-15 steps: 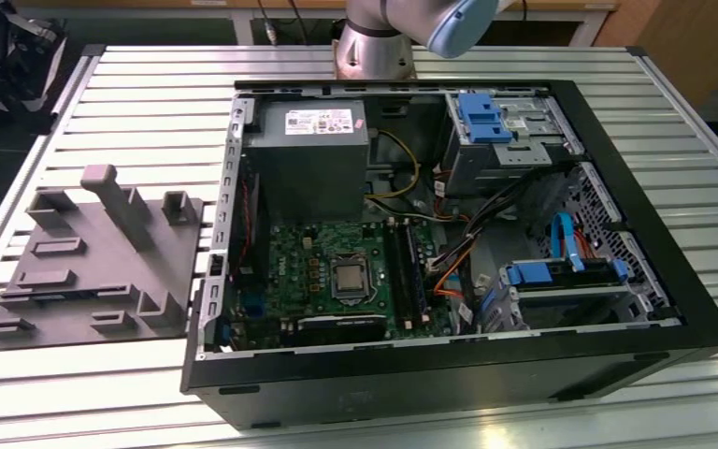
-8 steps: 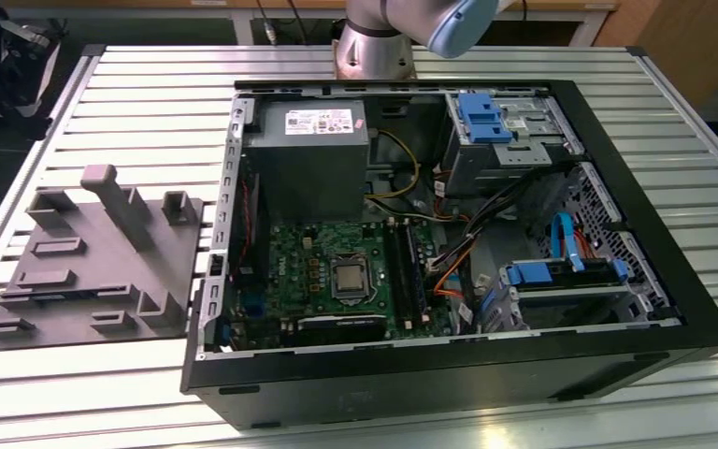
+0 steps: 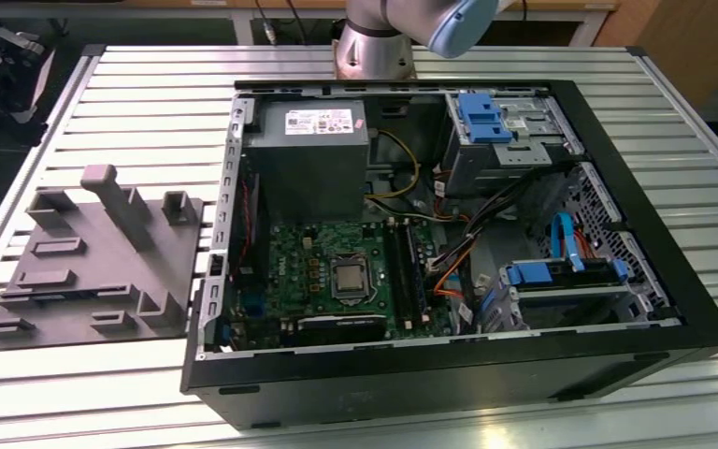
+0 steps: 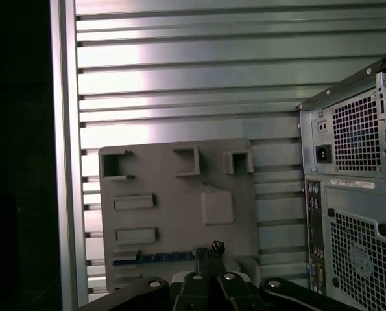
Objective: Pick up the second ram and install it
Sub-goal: 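Reach for the second ram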
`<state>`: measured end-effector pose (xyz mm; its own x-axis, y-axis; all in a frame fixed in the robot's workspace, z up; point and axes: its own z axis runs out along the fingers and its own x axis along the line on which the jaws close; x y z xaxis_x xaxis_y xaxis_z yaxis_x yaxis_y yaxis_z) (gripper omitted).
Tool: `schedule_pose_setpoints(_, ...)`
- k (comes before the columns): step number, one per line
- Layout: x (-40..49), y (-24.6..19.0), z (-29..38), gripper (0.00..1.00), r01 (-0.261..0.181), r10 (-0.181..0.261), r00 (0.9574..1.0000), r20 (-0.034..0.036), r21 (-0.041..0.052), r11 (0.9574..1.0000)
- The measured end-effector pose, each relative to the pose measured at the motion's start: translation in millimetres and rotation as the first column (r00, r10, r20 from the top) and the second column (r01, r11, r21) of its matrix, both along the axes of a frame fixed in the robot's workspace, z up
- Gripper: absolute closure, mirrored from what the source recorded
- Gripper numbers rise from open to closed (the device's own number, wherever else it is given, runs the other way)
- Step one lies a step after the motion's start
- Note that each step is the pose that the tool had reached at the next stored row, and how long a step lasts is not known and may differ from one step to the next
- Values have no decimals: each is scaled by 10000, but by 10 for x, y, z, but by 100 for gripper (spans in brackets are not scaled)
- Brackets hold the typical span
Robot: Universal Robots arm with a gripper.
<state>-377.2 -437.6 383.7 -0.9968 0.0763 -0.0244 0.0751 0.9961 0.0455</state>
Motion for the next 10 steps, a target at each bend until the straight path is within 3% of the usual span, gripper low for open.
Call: schedule_pose_setpoints(10, -32, -62, -39, 89, 0, 0, 10000, 0, 0, 10000)
